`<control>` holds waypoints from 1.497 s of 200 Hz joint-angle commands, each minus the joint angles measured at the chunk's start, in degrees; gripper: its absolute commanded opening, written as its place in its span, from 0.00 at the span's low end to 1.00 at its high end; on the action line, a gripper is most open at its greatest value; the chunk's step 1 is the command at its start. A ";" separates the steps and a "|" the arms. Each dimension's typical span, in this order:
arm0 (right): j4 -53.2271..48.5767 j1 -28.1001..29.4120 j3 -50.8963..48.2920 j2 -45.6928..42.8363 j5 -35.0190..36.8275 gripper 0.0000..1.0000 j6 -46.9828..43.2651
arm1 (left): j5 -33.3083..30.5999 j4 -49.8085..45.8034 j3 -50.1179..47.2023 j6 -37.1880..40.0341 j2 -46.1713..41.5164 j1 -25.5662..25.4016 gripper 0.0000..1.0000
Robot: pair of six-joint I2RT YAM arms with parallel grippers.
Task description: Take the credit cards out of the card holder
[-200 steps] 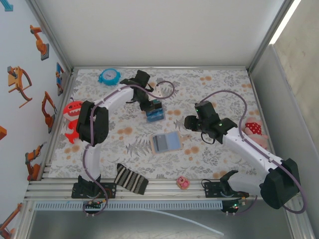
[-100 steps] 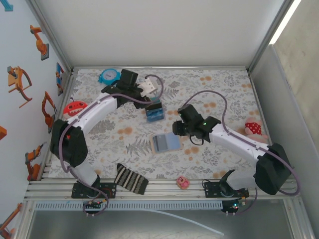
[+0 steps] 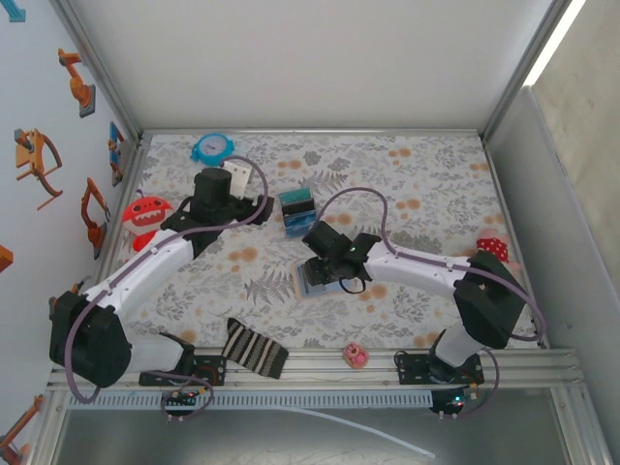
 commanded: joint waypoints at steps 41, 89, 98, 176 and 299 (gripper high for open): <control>-3.39 2.17 4.75 6.07 1.87 0.49 -0.70 | -12.30 1.63 -8.67 -20.19 -7.99 0.20 0.97; -2.86 2.68 5.83 9.65 0.60 0.49 -1.05 | -17.09 0.19 -12.83 -25.82 -11.77 0.29 0.97; -3.02 2.69 5.92 10.05 0.62 0.49 -1.16 | -17.69 -0.29 -13.14 -26.39 -11.86 0.26 0.97; -1.79 2.71 6.37 12.19 -0.78 0.50 -1.56 | -18.49 -0.54 -14.64 -29.01 -11.64 0.21 0.97; -2.13 2.66 4.19 12.10 2.19 0.28 -1.61 | -17.82 -0.90 -14.25 -28.71 -12.25 0.25 0.97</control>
